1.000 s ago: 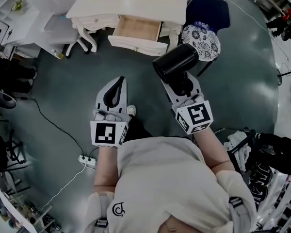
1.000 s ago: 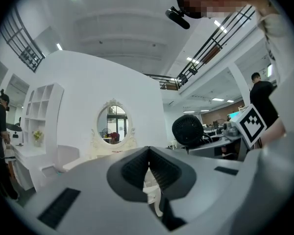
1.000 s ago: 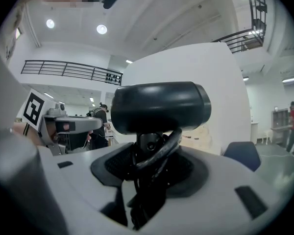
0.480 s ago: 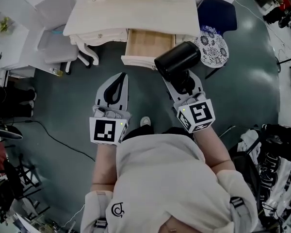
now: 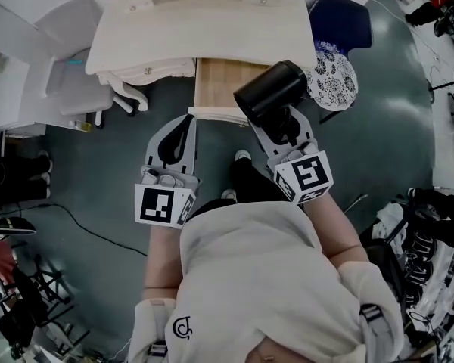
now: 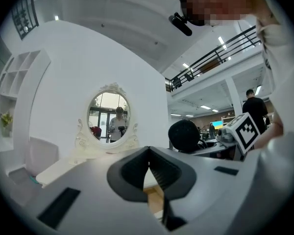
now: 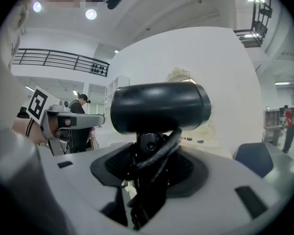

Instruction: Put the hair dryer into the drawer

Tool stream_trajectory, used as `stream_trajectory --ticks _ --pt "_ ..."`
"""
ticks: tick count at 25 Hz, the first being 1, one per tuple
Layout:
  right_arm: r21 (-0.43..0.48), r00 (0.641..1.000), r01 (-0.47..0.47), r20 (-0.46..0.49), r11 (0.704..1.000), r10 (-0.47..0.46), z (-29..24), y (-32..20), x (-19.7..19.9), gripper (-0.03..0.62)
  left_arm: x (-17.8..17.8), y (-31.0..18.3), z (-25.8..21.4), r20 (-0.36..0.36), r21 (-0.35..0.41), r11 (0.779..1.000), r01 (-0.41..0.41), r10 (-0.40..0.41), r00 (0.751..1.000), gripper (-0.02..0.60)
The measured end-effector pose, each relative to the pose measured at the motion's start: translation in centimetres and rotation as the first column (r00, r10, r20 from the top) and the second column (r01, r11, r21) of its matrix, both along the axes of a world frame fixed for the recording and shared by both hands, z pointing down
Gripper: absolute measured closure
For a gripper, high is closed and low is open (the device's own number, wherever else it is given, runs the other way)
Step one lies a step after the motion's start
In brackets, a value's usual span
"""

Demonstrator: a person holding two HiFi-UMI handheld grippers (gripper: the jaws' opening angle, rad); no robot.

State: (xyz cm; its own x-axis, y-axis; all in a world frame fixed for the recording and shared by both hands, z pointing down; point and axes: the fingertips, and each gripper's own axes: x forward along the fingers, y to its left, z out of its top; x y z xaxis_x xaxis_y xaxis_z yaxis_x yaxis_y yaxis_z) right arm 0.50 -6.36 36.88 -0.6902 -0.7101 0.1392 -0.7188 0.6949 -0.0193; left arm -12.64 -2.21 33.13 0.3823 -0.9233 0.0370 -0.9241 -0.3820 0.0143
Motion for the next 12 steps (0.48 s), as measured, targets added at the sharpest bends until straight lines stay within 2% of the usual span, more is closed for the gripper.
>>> stream_trajectory --ticks 5,8,12 --pt "-0.006 0.999 0.048 -0.026 0.999 -0.048 1.1 -6.0 -1.1 0.39 -0.8 -6.0 0.0 0.025 0.008 0.999 0.038 -0.038 0.999 0.571" --pt "-0.019 0.993 0.102 -0.057 0.995 -0.103 1.7 -9.1 -2.0 0.39 -1.1 -9.5 -0.1 0.03 0.02 0.999 0.05 -0.05 0.998 0.571" --pt "-0.074 0.974 0.192 -0.105 0.979 -0.199 4.4 -12.1 -3.2 0.39 -1.1 -12.9 1.1 0.072 0.021 0.998 0.065 -0.067 0.995 0.569"
